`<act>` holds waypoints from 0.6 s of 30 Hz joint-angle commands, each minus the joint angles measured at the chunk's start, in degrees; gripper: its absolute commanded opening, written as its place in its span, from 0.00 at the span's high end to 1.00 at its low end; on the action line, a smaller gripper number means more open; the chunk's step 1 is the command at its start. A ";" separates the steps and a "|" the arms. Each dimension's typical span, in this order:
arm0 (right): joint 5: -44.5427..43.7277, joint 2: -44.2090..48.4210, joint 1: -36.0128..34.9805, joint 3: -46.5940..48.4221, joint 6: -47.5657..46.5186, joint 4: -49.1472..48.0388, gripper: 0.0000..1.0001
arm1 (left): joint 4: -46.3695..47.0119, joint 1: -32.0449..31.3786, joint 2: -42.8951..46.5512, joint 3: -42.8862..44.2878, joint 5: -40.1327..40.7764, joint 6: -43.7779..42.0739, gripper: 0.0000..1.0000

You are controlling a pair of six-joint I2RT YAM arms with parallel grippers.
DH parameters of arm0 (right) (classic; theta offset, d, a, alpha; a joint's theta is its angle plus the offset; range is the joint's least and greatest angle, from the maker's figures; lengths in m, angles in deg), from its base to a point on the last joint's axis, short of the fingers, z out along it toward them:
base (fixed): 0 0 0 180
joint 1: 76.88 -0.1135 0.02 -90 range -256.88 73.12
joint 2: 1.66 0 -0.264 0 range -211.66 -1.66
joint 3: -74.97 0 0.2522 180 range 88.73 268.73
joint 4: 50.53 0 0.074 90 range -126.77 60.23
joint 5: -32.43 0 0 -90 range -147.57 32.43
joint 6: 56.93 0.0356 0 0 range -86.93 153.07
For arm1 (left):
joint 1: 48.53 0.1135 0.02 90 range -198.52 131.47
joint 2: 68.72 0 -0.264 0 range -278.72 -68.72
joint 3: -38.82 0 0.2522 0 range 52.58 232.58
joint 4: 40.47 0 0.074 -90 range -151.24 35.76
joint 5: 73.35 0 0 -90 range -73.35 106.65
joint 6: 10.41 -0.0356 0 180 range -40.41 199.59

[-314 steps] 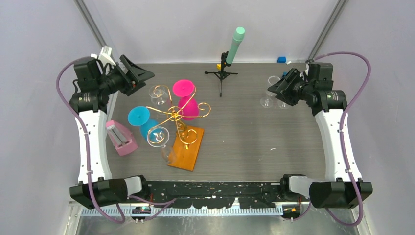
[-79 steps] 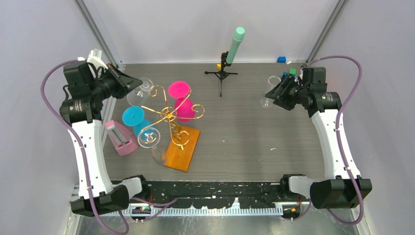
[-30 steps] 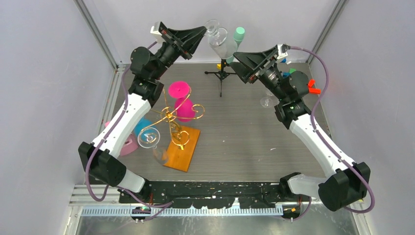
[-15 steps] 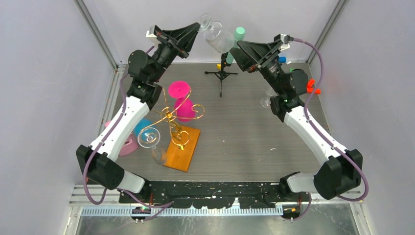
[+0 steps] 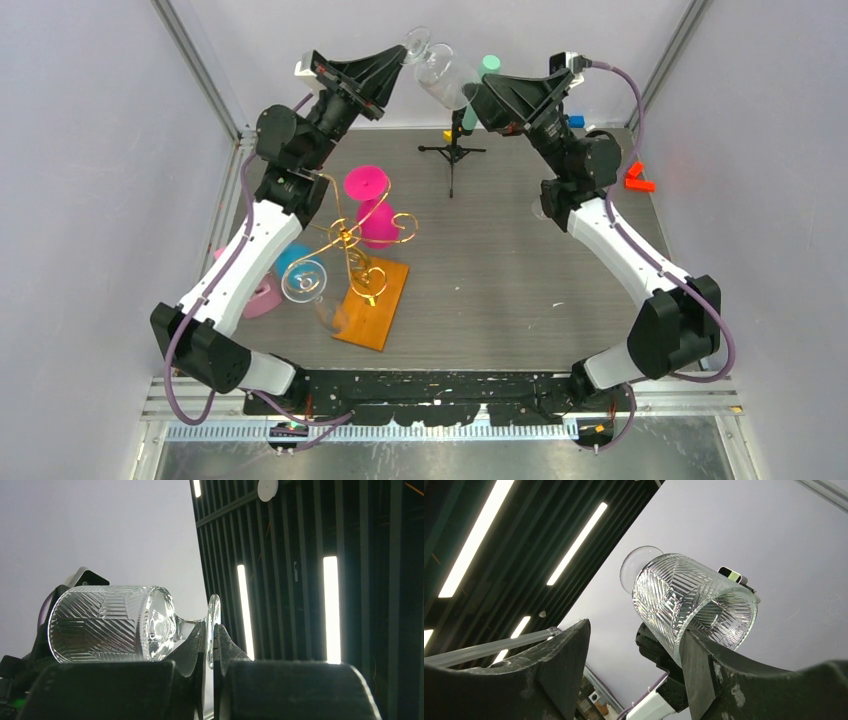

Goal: Take the wine glass off the wine glass rack

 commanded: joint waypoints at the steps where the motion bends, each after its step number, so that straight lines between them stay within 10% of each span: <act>1: 3.30 -1.44 -0.73 5.03 0.97 -8.73 0.33 | 4.00 -0.39 3.33 0.07 0.98 0.64 1.00; 6: 4.61 -4.35 -1.37 8.90 6.04 -13.43 0.59 | 0.85 -0.59 5.42 -1.82 3.26 -0.79 1.00; 18: 7.26 -7.61 -4.47 15.23 7.50 -15.19 0.80 | -0.24 -1.05 7.34 -3.86 5.20 -1.28 0.99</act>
